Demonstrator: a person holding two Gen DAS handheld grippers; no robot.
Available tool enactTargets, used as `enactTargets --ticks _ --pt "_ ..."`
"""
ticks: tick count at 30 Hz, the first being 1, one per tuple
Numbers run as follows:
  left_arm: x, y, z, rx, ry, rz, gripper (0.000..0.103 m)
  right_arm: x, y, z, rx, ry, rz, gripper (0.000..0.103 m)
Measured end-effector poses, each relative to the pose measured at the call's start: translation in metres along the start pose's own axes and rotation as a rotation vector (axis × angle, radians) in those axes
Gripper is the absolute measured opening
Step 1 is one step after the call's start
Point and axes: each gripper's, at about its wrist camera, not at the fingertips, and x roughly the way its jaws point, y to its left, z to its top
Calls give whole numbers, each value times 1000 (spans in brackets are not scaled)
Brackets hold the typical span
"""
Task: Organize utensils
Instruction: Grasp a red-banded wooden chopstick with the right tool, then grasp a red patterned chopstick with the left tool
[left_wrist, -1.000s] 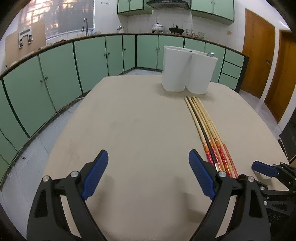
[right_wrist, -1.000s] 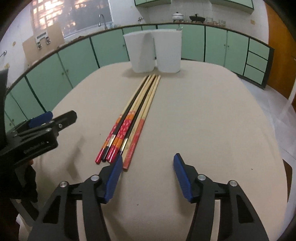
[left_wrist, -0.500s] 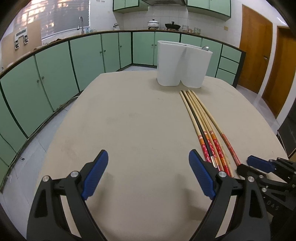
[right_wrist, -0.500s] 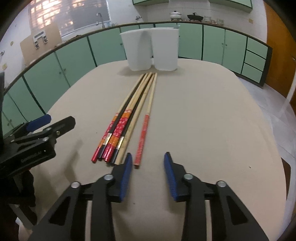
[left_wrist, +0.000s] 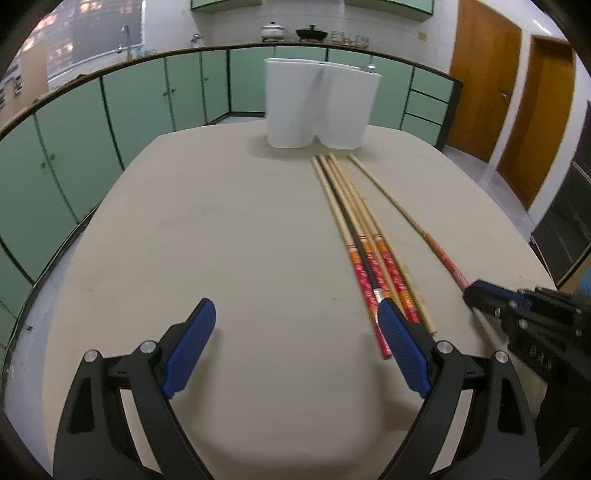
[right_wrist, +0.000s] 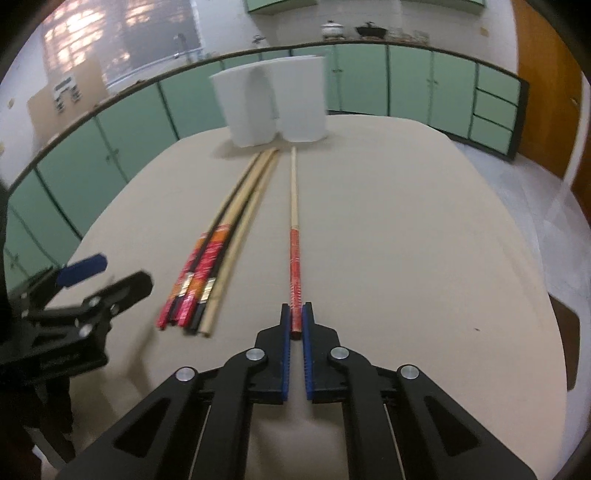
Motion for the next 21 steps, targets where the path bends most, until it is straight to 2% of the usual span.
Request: enactTargets --ticks 7,13,21 --pt "15 -10 0 23 70 25 88 1 -7 1 9 -1 -10 6" --pt "19 -9 0 -6 83 4 89 3 -5 1 10 2 -8 6" --pt "21 -13 -1 13 101 37 89 3 -6 2 14 3 -1 6"
